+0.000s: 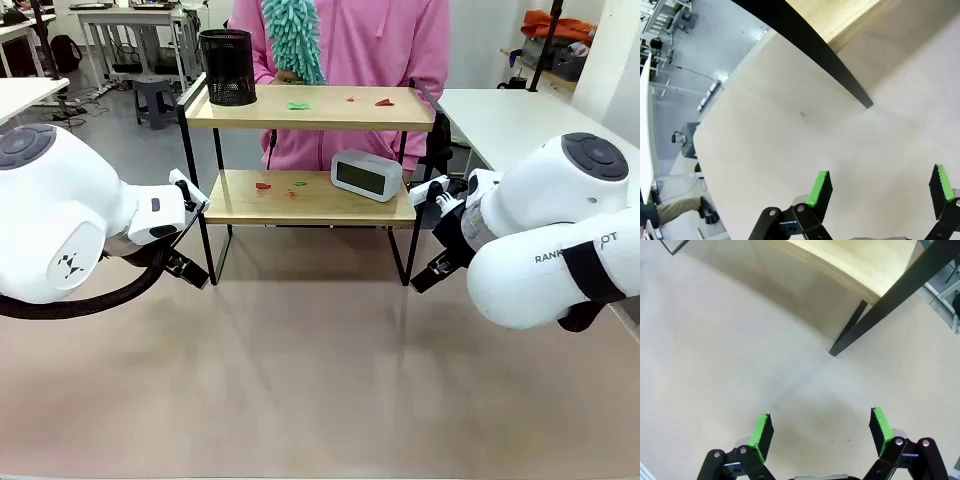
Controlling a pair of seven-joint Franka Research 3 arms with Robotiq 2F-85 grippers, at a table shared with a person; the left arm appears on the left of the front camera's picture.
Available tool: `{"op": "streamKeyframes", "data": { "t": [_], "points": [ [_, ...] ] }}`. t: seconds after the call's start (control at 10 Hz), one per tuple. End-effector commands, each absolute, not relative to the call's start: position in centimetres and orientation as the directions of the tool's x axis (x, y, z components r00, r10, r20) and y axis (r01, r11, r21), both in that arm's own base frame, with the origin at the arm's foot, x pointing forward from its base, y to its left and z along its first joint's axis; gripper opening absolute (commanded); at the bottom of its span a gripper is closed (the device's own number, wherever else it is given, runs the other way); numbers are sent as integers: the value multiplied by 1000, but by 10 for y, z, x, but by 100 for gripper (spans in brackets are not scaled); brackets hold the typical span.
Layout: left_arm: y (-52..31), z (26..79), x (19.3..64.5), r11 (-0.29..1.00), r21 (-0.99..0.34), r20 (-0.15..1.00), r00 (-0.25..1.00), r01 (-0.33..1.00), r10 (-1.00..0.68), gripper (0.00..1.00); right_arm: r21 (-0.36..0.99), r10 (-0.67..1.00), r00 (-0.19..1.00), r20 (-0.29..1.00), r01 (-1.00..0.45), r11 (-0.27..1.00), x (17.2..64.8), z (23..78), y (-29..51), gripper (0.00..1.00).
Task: Clean the shelf.
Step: Pick up the Duster from the human.
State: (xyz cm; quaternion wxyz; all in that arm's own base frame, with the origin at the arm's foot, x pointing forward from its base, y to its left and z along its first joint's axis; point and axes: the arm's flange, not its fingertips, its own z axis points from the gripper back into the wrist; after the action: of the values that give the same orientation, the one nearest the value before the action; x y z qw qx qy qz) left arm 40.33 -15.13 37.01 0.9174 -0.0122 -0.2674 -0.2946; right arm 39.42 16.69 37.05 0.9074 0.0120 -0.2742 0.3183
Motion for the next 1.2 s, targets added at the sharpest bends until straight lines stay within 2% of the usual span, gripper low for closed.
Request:
{"op": "streamKeyframes", "data": {
  "t": [0.0, 1.1],
  "points": [
    [-151, 370, 403, 826, 135, 498, 683, 547, -534, 100, -153, 571, 647, 505, -584, 797, 394, 371, 167, 100],
    [-151, 370, 403, 826, 135, 498, 683, 547, -534, 100, -153, 571, 647, 505, -584, 797, 394, 371, 167, 100]
  ]
}}
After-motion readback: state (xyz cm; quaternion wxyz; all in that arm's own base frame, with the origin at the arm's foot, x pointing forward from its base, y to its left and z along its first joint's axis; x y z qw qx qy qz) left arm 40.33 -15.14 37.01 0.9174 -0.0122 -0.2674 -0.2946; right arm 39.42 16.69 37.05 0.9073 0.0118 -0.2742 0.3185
